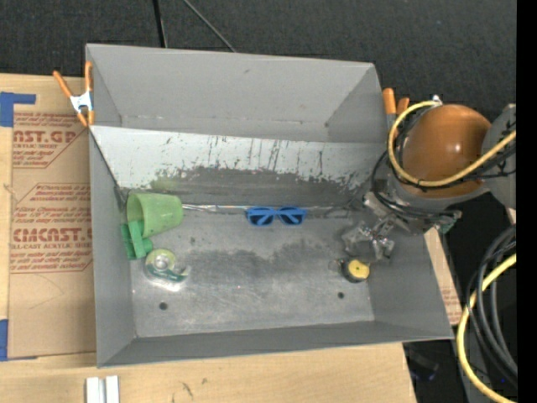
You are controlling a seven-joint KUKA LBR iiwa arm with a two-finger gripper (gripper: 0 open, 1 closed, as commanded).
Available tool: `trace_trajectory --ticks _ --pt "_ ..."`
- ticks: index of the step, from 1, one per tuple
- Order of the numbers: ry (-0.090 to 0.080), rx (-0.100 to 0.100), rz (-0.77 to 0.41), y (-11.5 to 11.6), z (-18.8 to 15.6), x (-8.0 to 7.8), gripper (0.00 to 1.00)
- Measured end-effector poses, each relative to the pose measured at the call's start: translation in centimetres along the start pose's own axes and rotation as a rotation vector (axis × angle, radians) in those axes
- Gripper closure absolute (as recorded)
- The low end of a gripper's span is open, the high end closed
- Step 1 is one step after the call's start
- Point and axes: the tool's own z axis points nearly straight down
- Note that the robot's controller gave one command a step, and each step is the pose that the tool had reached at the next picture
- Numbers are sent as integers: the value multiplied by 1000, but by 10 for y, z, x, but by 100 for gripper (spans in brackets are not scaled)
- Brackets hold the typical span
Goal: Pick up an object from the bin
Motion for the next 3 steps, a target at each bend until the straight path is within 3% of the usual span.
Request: trace_trajectory --ticks 1,2,3 --pt "-14 -5 0 3 -1 -8 0" --pt "3 -7 -46 60 14 7 0" --pt "-16 -5 -91 16 10 -12 0"
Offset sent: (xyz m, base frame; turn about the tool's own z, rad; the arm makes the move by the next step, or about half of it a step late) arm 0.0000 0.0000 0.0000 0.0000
